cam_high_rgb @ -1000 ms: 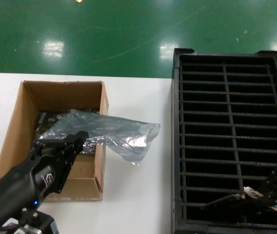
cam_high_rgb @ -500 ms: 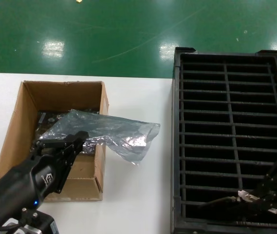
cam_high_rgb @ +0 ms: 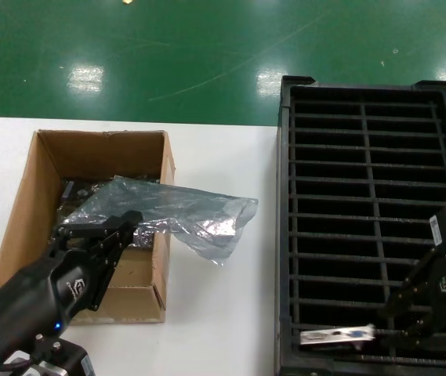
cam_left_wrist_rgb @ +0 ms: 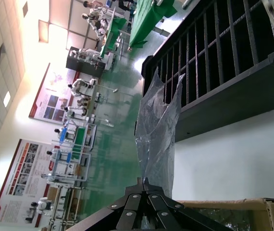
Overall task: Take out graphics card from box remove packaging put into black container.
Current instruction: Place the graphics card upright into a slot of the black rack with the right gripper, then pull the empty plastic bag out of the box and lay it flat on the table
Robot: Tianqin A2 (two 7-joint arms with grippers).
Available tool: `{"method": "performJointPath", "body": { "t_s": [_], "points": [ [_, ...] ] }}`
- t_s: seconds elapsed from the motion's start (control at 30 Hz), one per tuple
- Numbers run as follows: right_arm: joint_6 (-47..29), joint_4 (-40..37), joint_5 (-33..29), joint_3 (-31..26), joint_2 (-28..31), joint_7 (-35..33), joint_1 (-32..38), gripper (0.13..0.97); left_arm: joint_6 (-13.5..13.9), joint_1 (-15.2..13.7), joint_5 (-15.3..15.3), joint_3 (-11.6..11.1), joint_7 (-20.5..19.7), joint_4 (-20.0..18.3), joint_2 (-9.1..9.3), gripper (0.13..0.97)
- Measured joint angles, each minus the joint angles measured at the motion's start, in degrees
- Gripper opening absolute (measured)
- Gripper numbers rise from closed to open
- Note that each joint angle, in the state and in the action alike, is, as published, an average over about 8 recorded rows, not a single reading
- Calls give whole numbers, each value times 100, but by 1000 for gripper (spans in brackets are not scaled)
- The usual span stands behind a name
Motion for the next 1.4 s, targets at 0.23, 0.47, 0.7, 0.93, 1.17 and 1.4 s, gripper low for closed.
{"method": "performJointPath", "body": {
  "t_s": [0.23, 0.47, 0.7, 0.93, 1.17, 1.4],
  "points": [
    [11, 65, 70, 169, 15, 5, -86, 299, 0, 0, 1, 0, 0, -1, 0, 140],
    [302, 73, 248, 645, 185, -28, -401, 411, 0, 0, -1, 0, 0, -1, 0, 140],
    [1142, 99, 735, 1495, 442, -170, -1162, 551, 0, -1, -8, 0, 7, 2, 0, 140],
    [2268, 74, 1351, 2485, 492, -422, -2160, 702, 0, -1, -11, 1, 12, 2, 0, 140],
    [2611, 43, 1426, 2720, 460, -507, -2424, 843, 153, -233, -453, 82, -330, -6, 23, 140],
    [2610, 44, 1425, 2719, 460, -504, -2421, 878, -428, -963, -1762, 1030, -1925, -10, -594, 140]
  ]
}}
